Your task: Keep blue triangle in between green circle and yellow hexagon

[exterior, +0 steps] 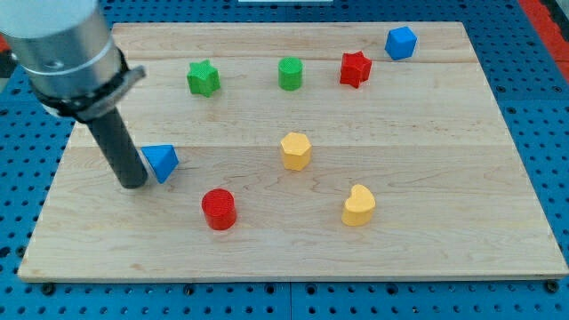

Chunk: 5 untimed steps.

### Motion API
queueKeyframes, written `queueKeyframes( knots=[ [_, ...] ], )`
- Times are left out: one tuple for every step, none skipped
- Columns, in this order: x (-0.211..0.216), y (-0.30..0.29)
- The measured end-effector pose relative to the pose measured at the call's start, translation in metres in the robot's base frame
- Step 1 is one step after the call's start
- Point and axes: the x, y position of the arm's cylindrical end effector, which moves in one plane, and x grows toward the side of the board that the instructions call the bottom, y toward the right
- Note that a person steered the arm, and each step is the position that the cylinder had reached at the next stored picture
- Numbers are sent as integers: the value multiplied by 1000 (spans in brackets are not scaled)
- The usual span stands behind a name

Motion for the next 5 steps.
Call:
queueKeyframes(
  knots=[
    [-6,15],
    [-13,38],
    [-13,43],
    [-13,40],
    [-13,25]
  ],
)
